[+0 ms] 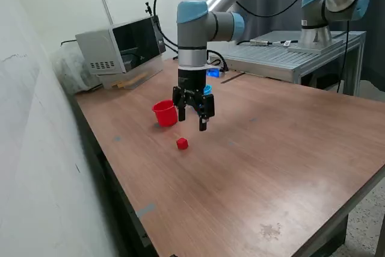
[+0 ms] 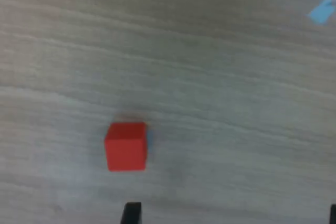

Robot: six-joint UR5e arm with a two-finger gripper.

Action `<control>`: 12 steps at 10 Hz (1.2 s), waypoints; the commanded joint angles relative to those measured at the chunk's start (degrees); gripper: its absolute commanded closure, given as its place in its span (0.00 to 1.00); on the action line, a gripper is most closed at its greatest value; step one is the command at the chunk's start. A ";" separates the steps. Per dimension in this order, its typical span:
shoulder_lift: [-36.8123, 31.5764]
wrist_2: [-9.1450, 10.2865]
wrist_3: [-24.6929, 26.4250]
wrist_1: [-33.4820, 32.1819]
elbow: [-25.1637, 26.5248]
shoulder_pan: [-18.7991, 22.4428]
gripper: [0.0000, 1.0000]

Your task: Place red objects in the red bin, and blue objects in the blue bin.

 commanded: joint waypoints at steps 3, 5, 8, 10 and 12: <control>3.46 -0.39 0.08 -0.51 -2.01 -2.47 0.00; 4.26 -0.39 0.08 -1.13 -2.10 -2.83 0.00; 5.57 -0.39 -0.18 -1.13 -3.24 -2.92 0.00; 6.10 -0.39 -0.36 -1.13 -3.86 -3.00 0.00; 6.19 -0.39 -0.54 -1.13 -3.86 -3.70 1.00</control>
